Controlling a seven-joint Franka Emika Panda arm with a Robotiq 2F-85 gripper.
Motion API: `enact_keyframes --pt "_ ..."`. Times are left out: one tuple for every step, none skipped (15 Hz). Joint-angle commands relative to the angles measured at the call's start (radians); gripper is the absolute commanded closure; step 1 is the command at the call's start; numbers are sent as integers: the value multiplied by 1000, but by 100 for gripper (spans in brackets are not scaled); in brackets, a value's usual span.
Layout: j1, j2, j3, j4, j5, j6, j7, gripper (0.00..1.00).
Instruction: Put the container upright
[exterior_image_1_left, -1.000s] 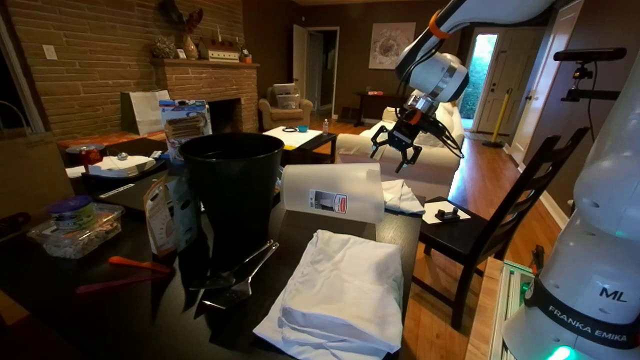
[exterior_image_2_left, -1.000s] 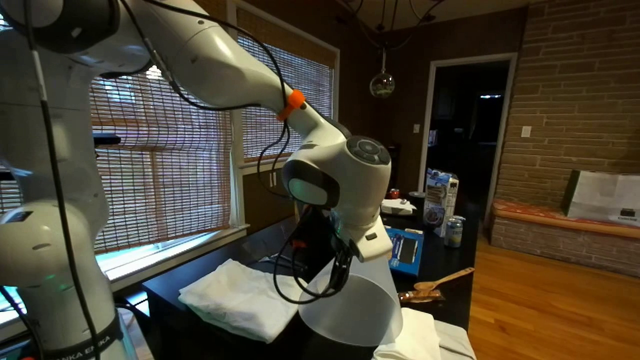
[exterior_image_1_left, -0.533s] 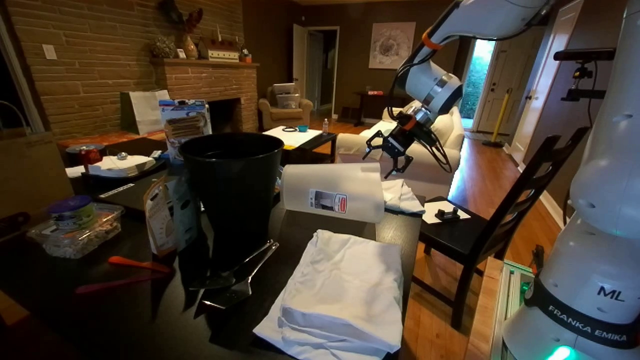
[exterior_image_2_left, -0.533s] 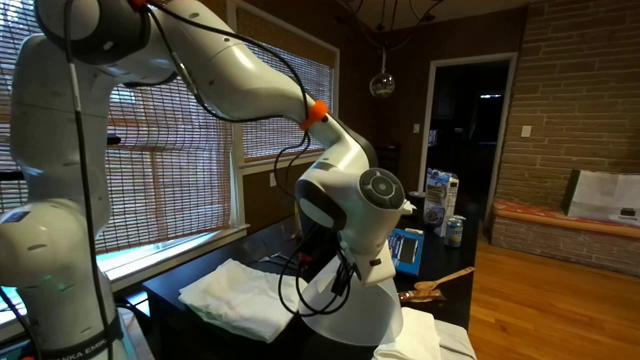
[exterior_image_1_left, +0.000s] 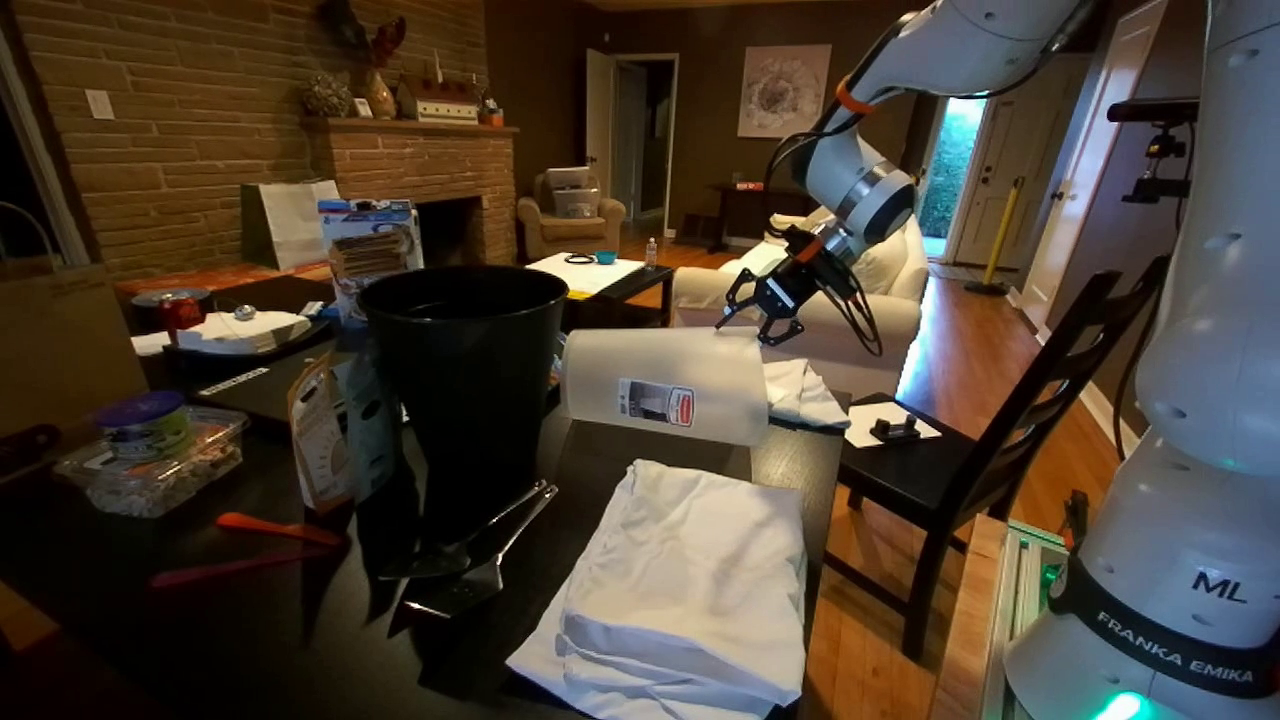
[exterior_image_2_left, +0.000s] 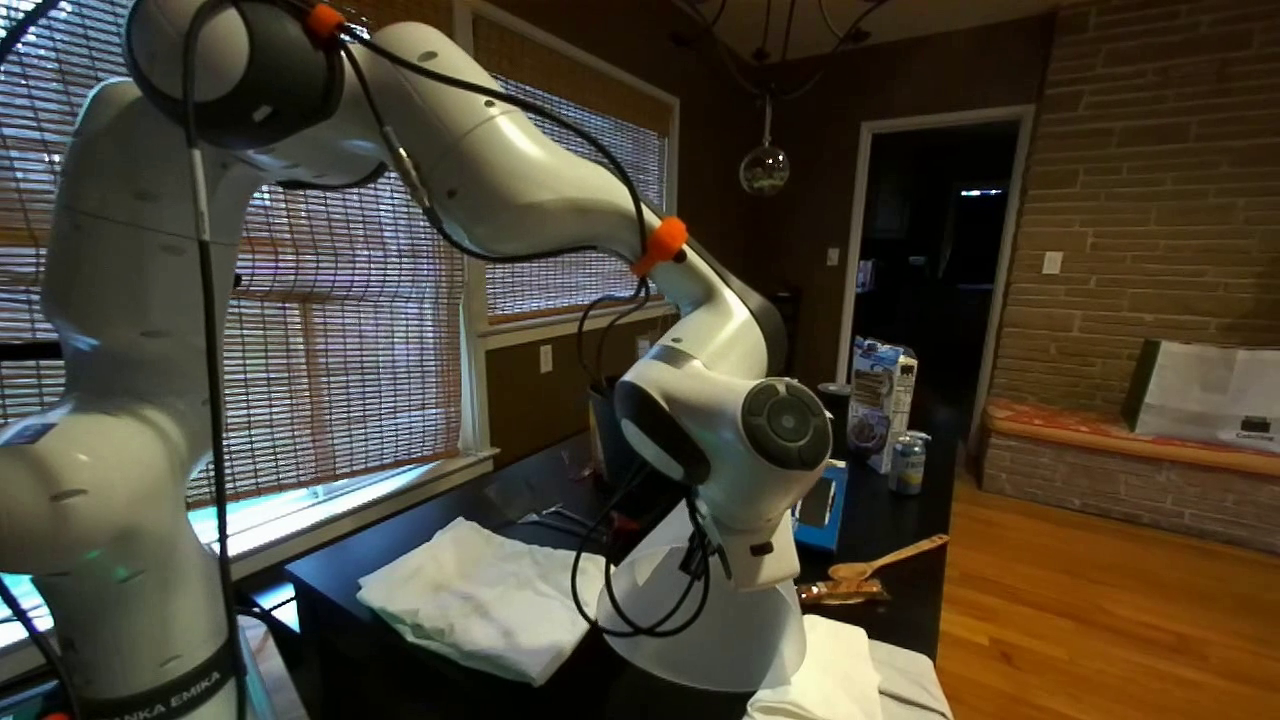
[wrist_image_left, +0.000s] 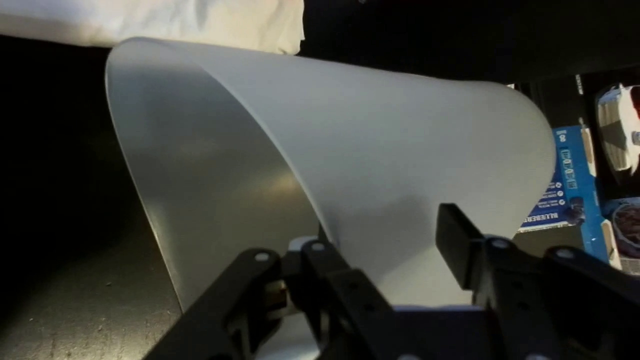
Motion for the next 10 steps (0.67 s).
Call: enact_keyframes --pt "-19 34 3 44 46 -37 -5 76" --pt "-18 32 2 49 50 -36 3 81" --pt "-18 30 1 53 48 -41 10 88" --pt "-17 26 0 57 45 -49 15 94" --pt "-15 20 -1 59 46 -59 19 98" --pt "-14 21 -1 65 44 -63 19 95" --pt "-13 17 -1 70 43 -65 20 97" --pt "-10 15 -2 75 37 -63 23 95" --pt "-6 8 -2 78 23 -64 28 96" --pt "3 -4 -3 79 0 -56 31 96"
